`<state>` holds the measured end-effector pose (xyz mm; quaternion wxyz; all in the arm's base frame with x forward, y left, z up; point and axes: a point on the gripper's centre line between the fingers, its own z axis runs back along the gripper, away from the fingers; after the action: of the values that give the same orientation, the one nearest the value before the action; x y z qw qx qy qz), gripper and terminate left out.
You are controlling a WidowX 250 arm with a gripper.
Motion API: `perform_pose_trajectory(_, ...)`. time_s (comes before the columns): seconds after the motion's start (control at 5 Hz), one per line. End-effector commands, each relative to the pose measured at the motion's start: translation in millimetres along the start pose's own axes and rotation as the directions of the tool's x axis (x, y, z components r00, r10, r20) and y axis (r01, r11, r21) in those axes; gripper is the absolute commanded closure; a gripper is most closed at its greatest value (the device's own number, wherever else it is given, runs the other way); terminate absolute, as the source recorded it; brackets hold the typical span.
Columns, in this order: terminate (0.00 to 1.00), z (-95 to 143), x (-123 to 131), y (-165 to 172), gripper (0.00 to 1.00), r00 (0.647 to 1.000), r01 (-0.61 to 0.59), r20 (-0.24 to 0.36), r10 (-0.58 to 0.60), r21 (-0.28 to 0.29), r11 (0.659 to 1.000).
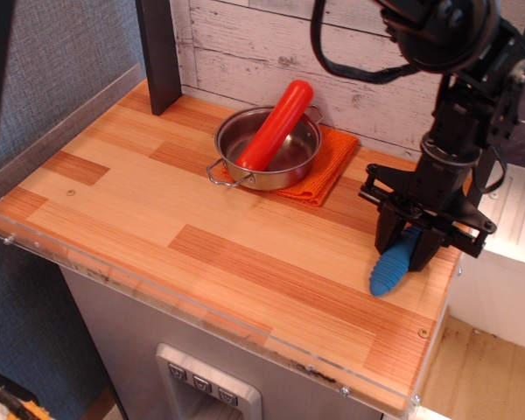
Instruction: Place the spoon on the right side of the table
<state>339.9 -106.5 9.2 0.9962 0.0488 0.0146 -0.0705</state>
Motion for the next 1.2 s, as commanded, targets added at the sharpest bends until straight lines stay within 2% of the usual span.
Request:
perform_pose_trajectory(0.0,0.0,6.8,-17.2,50.7,1.0,0.992,-0.121,0.039,0.122,-0.022,0.992)
perform_pose_trajectory(0.2,0.0,5.2,-20.2,51.1,1.0,0.995,-0.097,0.024,0.098,-0.033,0.995)
perform_pose_trajectory(0.4,0.0,5.1,-21.1,49.7,0.0,1.0,0.011,-0.009,-0.011,-0.025,1.0)
perform_pose_trajectory(0.6,0.0,18.8,-20.4,53.1,0.0,0.996,0.081,0.045,-0.08,-0.038,0.996)
perform_pose_trajectory(0.8,0.0,50.4,-26.2,62.6,0.0,0.982,0.109,0.162,-0.093,-0.093,0.99)
perform_pose_trajectory(1.0,0.0,91.6,-64.0,103.1,0.0,0.972,0.059,0.232,-0.039,-0.081,0.995)
